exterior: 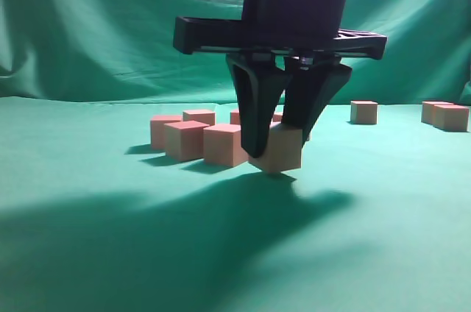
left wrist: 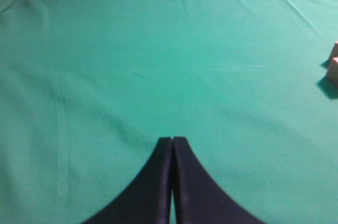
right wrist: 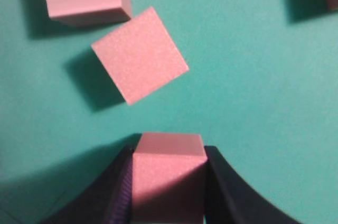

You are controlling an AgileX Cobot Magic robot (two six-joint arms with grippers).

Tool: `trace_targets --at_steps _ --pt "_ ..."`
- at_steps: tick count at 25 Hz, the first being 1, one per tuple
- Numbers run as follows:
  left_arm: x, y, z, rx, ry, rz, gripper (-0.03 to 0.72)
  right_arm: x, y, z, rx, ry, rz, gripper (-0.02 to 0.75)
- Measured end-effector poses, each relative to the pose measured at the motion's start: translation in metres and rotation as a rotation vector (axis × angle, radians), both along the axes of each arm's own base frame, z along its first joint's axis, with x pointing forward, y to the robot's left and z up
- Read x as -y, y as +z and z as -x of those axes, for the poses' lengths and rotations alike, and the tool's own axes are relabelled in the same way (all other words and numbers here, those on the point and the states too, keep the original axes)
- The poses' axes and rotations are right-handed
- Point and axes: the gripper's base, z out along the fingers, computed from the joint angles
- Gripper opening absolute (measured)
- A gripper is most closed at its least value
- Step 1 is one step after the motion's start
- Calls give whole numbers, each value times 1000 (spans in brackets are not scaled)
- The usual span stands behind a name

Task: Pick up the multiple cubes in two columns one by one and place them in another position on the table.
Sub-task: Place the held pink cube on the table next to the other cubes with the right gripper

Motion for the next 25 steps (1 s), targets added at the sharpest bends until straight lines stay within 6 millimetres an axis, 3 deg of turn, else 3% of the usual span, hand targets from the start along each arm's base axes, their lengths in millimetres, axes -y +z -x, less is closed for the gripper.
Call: trace_targets --at_steps 20,25 --pt "0 0 0 0 0 0 0 0 -6 -2 3 12 27 267" --pt "0 0 0 0 0 0 0 -1 -3 1 -15 -4 7 574"
